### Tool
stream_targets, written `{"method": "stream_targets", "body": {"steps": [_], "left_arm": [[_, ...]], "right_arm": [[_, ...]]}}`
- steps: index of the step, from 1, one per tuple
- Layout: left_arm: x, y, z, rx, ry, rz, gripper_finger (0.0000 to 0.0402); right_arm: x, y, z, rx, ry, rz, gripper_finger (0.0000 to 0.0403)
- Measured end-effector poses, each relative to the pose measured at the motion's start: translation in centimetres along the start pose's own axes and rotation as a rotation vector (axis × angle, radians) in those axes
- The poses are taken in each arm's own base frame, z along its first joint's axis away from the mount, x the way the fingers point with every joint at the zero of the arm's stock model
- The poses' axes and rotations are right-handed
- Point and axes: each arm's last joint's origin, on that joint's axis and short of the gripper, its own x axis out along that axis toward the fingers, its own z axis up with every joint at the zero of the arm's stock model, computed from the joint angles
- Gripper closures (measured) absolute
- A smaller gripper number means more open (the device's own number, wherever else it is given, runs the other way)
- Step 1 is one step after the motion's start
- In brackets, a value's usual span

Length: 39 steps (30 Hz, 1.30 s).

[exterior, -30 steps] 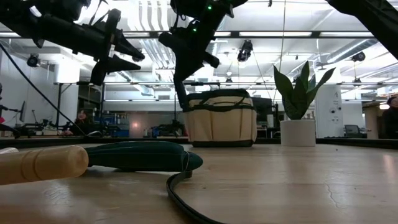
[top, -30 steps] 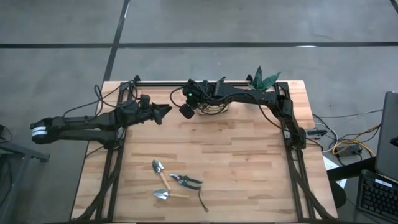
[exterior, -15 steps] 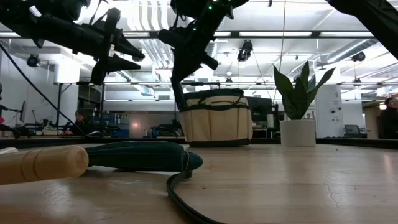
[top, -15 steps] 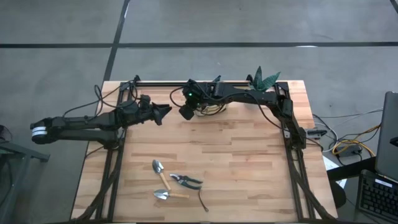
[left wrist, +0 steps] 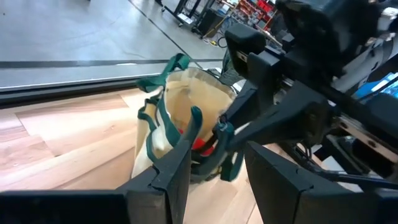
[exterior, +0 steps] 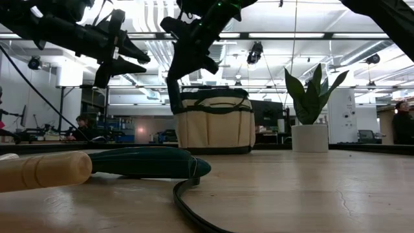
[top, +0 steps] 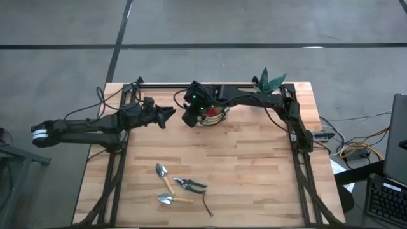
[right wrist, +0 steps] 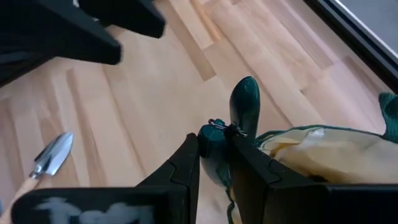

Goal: Pick & Place Garden tools in Gardening bag
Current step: Put the top pruner into the left bag pocket

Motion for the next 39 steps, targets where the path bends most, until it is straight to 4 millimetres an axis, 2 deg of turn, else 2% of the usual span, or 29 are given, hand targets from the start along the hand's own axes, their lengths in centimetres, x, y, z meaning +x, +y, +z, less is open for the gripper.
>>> {"method": "stream_targets", "body": {"steps": [7, 15, 23, 29, 39], "left_arm": [[0.0, 0.0, -0.1, 0.02, 0.012, -0.016, 0.0246], [0.0, 0.0, -0.1, 0.021, 0.012, -0.016, 0.0246], [0.0, 0.0, 0.0, 0.021, 0.012, -0.016, 0.0246], [0.0, -0.1, 0.0, 0.041, 0.009, -0.017, 0.0246], [-0.1, -0.3, 0.3, 0.057, -0.022, -0.038, 0.0246]], "right_arm": [[-0.4, 0.8, 0.1, -0.104, -0.018, 0.015, 0.0338], [-0.5, 1.8, -0.4, -0.175, -0.028, -0.047, 0.0338], [-0.6, 2.2, -0.5, -0.143, -0.066, -0.139, 0.0338], [-0.6, 2.1, -0.5, -0.042, -0.078, -0.183, 0.0338], [-0.1, 1.7, -1.2, -0.001, -0.059, -0.224, 0.0338]]}}
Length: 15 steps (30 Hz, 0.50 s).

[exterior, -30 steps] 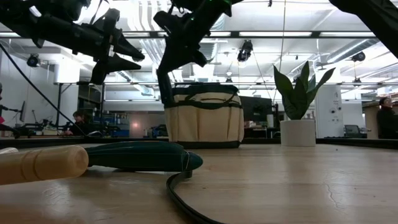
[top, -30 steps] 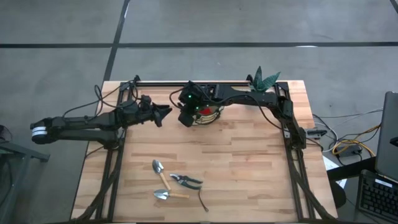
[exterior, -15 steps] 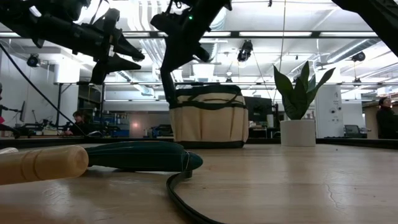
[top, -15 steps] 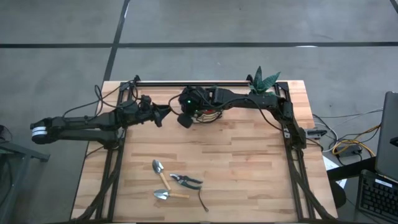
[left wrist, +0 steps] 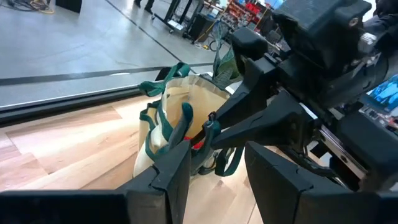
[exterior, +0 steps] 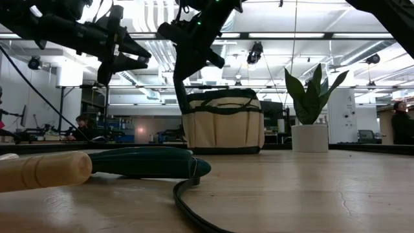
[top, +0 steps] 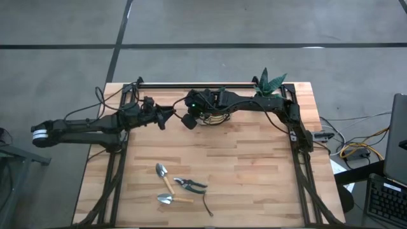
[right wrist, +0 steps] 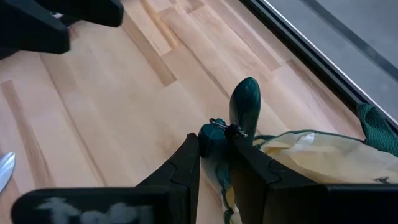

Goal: Pick & Place Garden tools in Gardening bag
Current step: Put the top pruner into the left bag pocket

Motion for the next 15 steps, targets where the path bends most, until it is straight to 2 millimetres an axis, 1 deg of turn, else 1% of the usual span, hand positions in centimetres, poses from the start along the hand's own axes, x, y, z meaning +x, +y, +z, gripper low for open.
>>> {"method": "stream_targets", "body": {"steps": [5, 10, 15], "left_arm": [[-0.01, -0.06, 0.1, 0.006, -0.01, -0.006, 0.0246], [-0.01, -0.05, 0.08, 0.007, -0.007, -0.007, 0.0246], [-0.01, -0.06, 0.07, 0.019, -0.005, -0.009, 0.0246]], "right_arm": [[0.29, -0.04, -0.26, -0.004, 0.005, -0.002, 0.0337], [-0.18, 0.1, 0.11, -0.014, -0.006, 0.004, 0.0337], [0.0, 0.06, -0.06, -0.016, 0.001, 0.001, 0.0337]]}}
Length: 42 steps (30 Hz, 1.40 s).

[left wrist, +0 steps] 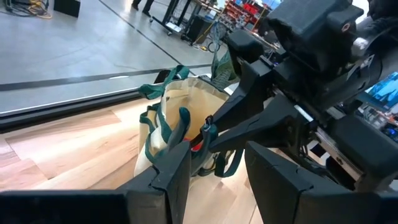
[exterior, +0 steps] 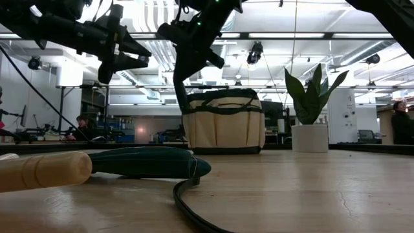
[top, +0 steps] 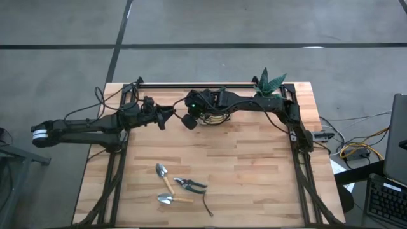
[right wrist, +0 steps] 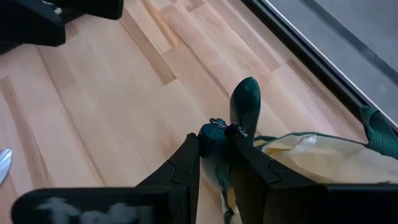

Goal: Pick & Place Garden tools in Gardening bag
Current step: Put the top pruner into the left bag pocket

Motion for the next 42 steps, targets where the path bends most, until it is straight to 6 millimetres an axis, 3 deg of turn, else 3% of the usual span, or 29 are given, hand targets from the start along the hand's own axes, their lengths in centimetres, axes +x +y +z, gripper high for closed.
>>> {"method": "stream_targets", "body": {"steps": [35, 42], "left_arm": [[0.0, -0.1, 0.0, 0.006, 0.013, -0.02, 0.0246], [0.4, 0.1, -0.4, -0.092, 0.034, -0.007, 0.0246]], "right_arm": [[1.1, -0.3, -1.2, -0.035, 0.034, -0.042, 0.0337], [0.9, -0.2, -1.0, -0.013, 0.03, -0.04, 0.0337]]}}
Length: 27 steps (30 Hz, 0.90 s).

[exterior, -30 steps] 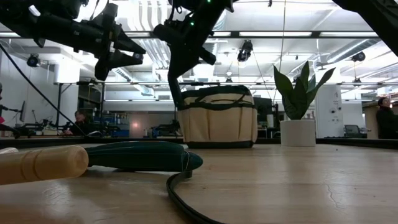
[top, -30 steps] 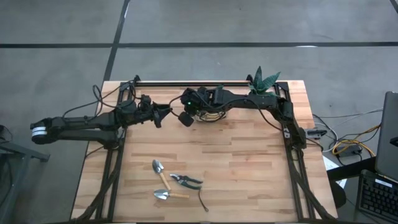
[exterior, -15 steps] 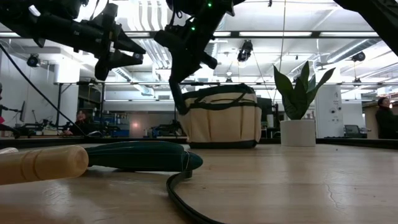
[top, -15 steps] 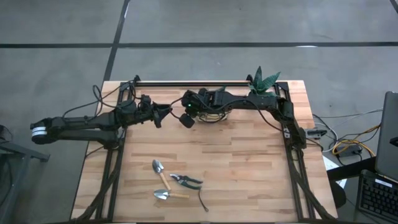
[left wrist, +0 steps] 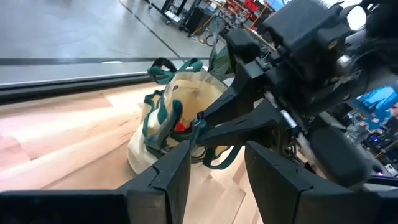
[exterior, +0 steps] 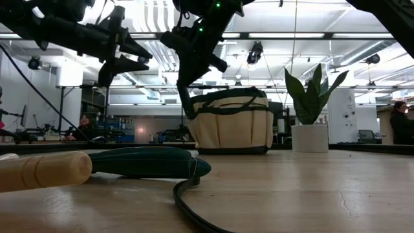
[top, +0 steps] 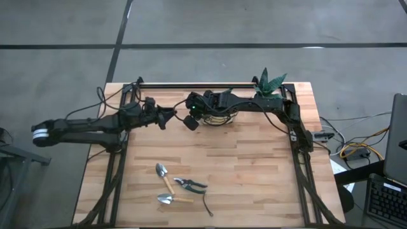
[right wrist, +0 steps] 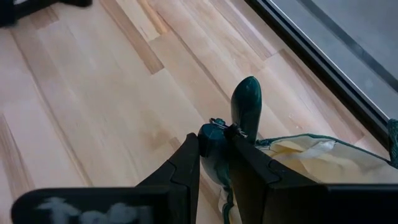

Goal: Pick & Place Garden tools in Gardening bag
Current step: Put the top pruner into the left bag pocket

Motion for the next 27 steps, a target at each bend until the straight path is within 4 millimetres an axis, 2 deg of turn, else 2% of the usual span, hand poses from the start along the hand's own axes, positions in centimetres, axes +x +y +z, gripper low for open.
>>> {"method": "stream_targets", "body": {"steps": [9, 11, 16, 23, 27], "left_arm": [[2.1, 1.6, -1.1, -0.151, 0.078, 0.089, 0.0246], [2.8, 1.8, -1.0, -0.139, 0.059, 0.088, 0.0246], [4.8, 1.8, 0.7, -0.119, 0.002, 0.077, 0.0246], [8.0, 1.8, 2.1, 0.01, 0.099, 0.005, 0.0246], [9.0, 1.9, 2.1, 0.075, 0.188, 0.035, 0.0246]], "right_arm": [[0.0, 0.0, -0.1, -0.014, 0.011, -0.002, 0.0337], [0.0, 0.0, -0.1, -0.018, 0.015, -0.003, 0.0337], [-0.1, 0.0, -0.1, -0.018, 0.019, -0.004, 0.0337], [-0.4, -0.1, -0.2, -0.02, 0.031, 0.002, 0.0337], [-0.5, -0.2, -0.1, -0.019, 0.031, 0.002, 0.0337]]}}
